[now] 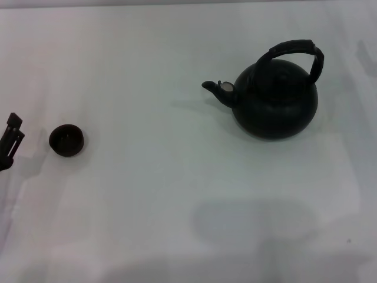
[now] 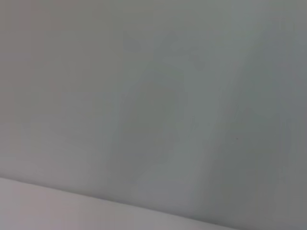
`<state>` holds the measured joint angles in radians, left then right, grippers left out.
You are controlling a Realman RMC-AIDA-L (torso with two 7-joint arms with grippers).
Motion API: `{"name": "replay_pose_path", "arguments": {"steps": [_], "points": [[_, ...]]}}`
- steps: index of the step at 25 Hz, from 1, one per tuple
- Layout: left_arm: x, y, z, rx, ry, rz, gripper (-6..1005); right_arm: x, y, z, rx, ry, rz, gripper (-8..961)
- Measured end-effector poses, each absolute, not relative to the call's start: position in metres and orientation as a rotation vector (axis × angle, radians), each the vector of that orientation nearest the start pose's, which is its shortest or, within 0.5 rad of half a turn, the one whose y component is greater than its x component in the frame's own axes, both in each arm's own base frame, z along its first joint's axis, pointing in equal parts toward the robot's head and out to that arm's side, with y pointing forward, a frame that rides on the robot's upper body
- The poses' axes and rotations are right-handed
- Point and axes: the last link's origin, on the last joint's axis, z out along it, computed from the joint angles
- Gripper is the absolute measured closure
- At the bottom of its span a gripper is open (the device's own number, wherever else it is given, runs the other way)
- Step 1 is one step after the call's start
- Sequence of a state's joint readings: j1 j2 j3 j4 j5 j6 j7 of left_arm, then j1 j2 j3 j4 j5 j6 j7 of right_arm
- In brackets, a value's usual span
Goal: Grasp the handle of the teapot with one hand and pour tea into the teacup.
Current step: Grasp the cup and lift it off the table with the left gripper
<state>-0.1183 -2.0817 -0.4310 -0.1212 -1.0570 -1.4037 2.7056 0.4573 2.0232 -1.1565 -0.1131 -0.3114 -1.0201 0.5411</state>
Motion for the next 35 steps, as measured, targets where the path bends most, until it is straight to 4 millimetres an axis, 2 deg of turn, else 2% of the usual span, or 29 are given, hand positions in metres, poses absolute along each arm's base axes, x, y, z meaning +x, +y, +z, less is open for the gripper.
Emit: {"name": "replay_pose_path", "arguments": {"steps": [35], "points": [[-0.3791,0.1955,-0.0295,-1.588,-0.838,-0.819,201,0.3658,0.3496,0.0294,-1.534,0.788,0.732,79]]}}
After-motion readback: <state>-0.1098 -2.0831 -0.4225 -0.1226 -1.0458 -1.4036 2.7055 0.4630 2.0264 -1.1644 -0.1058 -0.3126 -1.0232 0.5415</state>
